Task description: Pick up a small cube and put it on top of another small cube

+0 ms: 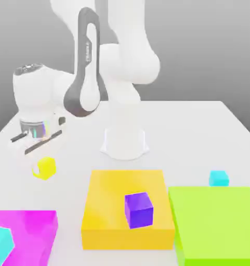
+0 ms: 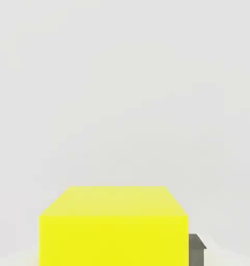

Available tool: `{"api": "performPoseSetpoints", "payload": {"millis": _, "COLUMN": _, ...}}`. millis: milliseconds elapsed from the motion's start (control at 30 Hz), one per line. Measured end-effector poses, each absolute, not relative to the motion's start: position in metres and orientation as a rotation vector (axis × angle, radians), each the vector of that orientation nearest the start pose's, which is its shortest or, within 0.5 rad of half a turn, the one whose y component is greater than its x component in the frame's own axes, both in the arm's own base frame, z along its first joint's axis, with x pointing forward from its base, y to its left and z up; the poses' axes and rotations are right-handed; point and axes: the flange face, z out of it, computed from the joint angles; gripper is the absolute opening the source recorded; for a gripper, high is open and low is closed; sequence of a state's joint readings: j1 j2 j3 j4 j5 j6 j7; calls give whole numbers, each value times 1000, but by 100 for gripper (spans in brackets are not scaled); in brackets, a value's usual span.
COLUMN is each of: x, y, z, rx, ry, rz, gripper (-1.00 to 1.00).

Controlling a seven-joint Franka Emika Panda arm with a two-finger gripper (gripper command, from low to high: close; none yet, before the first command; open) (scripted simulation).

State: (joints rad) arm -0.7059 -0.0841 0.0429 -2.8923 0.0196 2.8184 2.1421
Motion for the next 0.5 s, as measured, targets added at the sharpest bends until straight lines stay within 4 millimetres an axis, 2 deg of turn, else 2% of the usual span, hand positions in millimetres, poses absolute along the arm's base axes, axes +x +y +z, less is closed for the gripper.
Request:
{"api": "performPoseSetpoints", "payload": {"millis": 100, "x": 314, "y": -188, "z": 234, "rx": -574, "ry": 3074, "rz": -12, "gripper": -100}}
{"api": "performPoseSetpoints", "payload": {"millis": 233, "x": 364, "y": -133, "z": 262, "rx": -700, "ry": 3044, "rz": -11, "gripper": -100}}
{"api": "performPoseSetpoints", "payload": {"millis": 367, "x": 401, "y": -63, "z": 290, "rx": -834, "ry": 3013, "rz": -7, "gripper": -100}}
{"api": "performPoseSetpoints", "payload": {"millis": 500, "x": 420, "y": 14, "z": 312, "rx": -969, "ry": 2984, "rz": -4, "gripper": -100}}
